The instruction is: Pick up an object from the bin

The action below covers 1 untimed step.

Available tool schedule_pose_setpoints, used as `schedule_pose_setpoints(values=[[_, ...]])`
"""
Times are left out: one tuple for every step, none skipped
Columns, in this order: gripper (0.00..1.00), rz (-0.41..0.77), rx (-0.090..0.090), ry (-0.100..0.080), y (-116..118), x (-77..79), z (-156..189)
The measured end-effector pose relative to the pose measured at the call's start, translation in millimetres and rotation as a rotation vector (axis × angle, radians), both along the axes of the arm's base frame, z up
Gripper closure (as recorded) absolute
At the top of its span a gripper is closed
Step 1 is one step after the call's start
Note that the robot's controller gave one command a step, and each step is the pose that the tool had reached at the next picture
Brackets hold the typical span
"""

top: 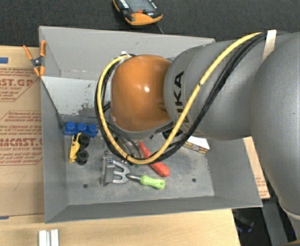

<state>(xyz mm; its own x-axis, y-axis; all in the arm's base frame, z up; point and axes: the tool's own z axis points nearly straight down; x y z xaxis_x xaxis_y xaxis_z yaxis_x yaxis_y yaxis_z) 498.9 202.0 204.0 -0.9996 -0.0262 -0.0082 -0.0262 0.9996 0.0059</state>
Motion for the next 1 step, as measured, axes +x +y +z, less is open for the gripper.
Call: schedule_pose_setpoints(values=[[0.00, -0.013, -0.009, 0.010, -56.6, 9.0, -45.8]])
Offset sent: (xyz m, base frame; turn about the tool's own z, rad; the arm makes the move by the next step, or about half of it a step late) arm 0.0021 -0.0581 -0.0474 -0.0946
